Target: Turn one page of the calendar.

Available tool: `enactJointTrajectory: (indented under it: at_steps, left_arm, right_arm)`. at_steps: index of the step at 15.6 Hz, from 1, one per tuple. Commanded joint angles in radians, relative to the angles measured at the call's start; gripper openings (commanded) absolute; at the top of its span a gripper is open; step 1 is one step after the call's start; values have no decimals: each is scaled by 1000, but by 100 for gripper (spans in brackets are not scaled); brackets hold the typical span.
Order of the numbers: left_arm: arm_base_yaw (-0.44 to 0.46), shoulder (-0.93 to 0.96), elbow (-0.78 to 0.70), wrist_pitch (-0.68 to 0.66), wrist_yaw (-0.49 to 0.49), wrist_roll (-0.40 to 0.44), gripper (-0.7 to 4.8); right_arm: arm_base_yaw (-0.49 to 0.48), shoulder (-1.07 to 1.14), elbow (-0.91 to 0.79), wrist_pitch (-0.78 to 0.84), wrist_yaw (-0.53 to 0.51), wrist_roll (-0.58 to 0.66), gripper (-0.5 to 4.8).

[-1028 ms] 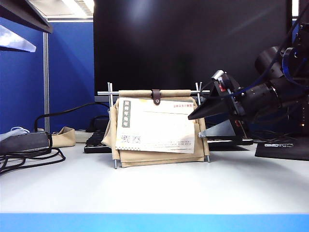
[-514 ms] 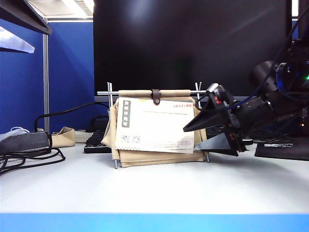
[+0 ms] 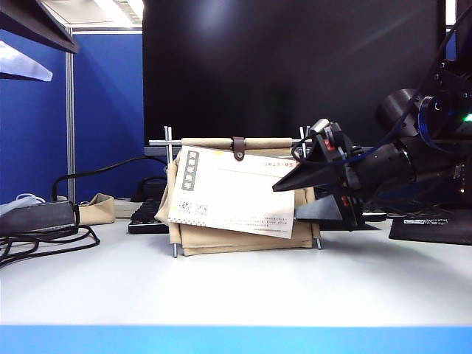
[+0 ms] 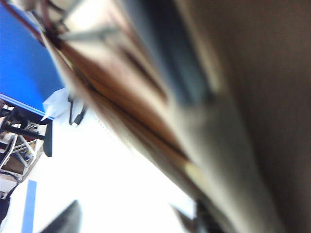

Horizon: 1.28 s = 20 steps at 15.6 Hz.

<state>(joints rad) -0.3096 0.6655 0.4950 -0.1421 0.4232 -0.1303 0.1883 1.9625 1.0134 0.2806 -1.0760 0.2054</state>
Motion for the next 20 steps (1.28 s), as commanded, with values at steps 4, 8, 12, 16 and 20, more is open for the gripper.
enactJointTrajectory:
  at_steps: [4,8,12,16,20]
  left_arm:
    - [0,-1,2,11,0,2,279]
    - [0,-1,2,12,0,2,279]
    - [0,-1,2,18,0,3,279]
    - [0,-1,2,22,0,3,279]
    - [0,-1,2,25,0,3,279]
  right_arm:
    - [2,-3,0,-2,-45,7,273]
    - [15,17,0,-16,-47,4,271]
    - [60,47,-1,-18,-51,3,270]
    - [77,50,-1,-14,-45,3,241]
    - [77,51,-1,-14,-46,3,165]
